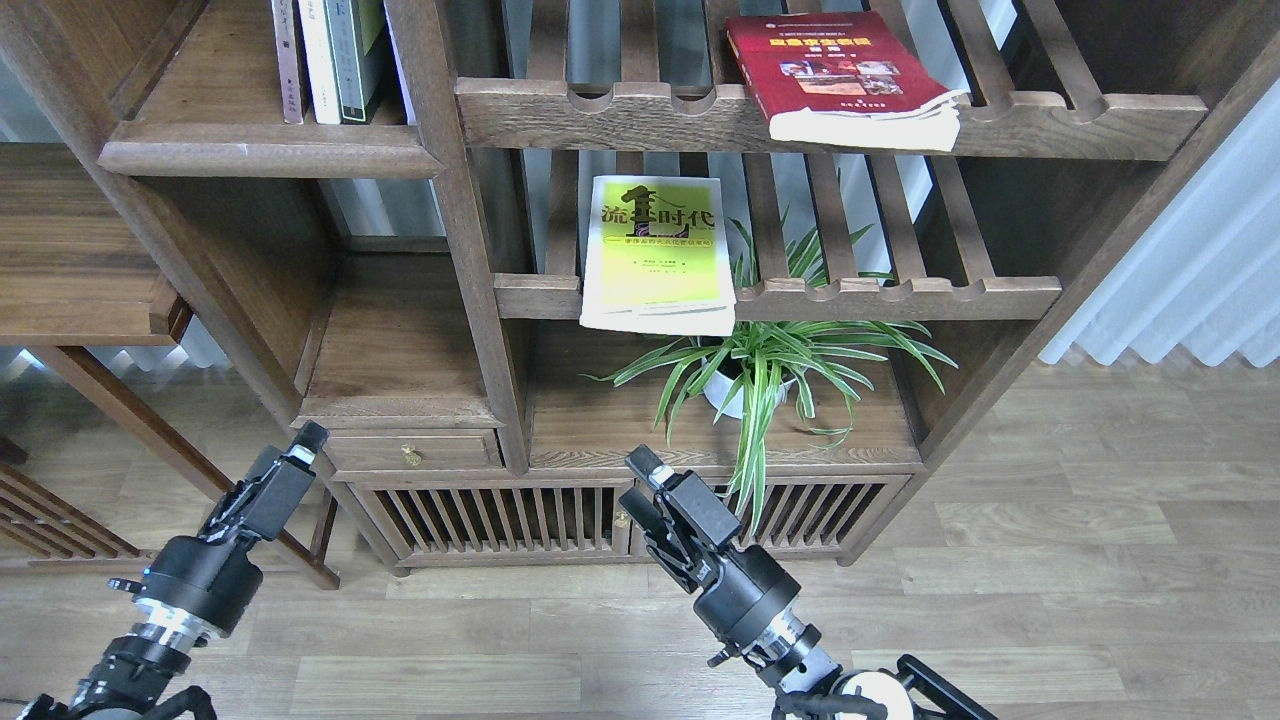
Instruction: Organize books on shelf
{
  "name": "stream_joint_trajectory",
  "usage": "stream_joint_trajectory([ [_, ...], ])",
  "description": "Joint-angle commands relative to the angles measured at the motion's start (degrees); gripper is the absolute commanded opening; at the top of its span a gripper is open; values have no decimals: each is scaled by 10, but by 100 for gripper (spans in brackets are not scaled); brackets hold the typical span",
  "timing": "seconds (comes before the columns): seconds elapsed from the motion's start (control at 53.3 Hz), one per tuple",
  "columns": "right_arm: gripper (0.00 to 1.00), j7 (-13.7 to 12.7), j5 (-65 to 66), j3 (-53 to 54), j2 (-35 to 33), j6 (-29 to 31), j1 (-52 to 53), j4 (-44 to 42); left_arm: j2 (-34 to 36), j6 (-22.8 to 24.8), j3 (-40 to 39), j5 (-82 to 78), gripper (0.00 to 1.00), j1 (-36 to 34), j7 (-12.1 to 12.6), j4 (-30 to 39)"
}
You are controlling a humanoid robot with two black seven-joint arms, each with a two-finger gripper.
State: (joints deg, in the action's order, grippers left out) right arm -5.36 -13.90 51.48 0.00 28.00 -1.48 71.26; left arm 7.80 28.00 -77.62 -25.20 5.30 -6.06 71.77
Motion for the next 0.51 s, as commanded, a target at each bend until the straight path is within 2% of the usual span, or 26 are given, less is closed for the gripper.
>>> stream_joint_trajectory([
  [0.0, 99, -1, 1, 3, 0, 0, 0, 11, -16, 0, 2, 0, 100, 2, 1, -9],
  [0.488, 99, -2, 12, 1, 0, 0, -20, 14, -34, 0, 12, -2, 100, 11, 1, -12],
])
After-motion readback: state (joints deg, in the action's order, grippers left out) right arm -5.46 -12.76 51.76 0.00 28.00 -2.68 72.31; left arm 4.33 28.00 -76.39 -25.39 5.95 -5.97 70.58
